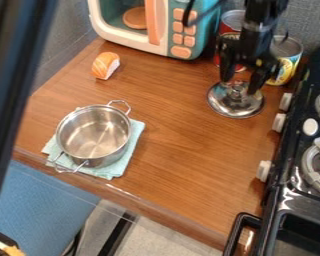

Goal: Opens the silver pot

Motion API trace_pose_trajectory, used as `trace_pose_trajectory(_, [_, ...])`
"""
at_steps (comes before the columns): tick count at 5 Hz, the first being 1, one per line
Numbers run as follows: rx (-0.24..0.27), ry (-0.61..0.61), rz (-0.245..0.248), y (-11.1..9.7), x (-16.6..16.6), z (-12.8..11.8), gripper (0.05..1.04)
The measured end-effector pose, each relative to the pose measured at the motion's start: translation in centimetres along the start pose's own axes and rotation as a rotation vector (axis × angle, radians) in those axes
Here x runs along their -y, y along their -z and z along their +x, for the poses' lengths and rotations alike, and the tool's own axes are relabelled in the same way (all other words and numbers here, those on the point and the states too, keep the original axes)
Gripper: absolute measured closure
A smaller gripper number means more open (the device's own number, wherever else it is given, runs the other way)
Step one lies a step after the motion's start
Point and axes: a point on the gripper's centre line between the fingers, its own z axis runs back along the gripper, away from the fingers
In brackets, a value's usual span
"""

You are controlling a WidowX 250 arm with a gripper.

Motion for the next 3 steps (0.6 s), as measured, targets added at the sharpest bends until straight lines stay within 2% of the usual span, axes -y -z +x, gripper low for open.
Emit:
trace_pose_trajectory(1, [0.060,-0.050,-0.003,-4.4,-0.2,0.3,0.075])
trace_pose_trajectory(2, [0.007,-0.128,-0.002,-5.9,-2.8,-0.3,0.079])
trace_pose_trajectory(3, [-0.046,-0.197,-0.022,-5.7,-4.9,-1.8,0.085])
